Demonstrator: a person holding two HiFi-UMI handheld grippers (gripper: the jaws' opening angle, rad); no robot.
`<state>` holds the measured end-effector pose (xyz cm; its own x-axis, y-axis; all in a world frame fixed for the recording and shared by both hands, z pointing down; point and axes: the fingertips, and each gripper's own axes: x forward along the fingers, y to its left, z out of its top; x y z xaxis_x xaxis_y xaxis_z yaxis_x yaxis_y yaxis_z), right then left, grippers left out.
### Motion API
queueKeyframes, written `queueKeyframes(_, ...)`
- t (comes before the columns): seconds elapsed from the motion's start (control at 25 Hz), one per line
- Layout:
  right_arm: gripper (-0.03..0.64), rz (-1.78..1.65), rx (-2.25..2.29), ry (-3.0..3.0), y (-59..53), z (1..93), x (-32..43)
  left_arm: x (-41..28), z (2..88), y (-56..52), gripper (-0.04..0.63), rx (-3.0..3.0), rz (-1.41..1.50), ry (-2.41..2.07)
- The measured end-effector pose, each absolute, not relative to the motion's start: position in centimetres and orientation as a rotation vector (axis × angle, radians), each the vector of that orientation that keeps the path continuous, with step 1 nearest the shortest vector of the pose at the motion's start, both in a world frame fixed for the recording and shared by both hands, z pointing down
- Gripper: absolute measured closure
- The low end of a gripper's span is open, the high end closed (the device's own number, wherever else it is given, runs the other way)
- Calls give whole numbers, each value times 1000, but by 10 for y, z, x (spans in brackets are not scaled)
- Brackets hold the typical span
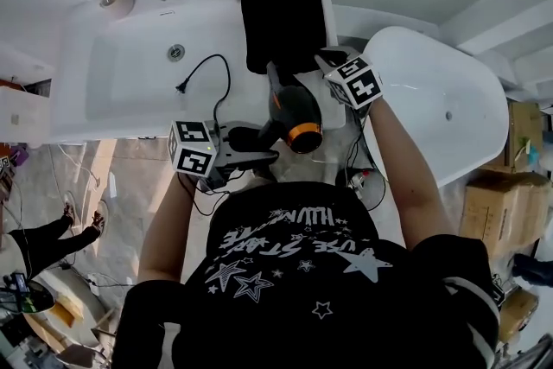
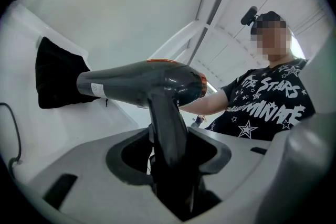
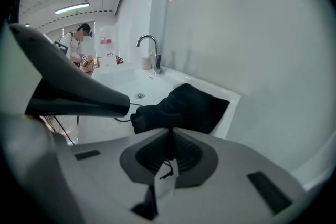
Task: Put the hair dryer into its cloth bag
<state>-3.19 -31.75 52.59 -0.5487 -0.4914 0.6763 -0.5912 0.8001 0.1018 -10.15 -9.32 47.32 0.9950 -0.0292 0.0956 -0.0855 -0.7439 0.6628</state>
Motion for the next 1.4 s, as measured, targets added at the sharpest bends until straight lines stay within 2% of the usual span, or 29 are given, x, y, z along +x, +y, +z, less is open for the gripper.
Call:
queueKeyframes(0.68,597,209,788,-2290,-311,513,-46,-98,492,-103,388,2454,393,247)
queueKeyframes(1.08,597,224,702,-2333,-310,513,-42,-82,491,-119,389,2426,417,229)
queueKeyframes(1.4,597,257,633,-2372,-317,513,-37,-78,507,-139,390,2436,560,205)
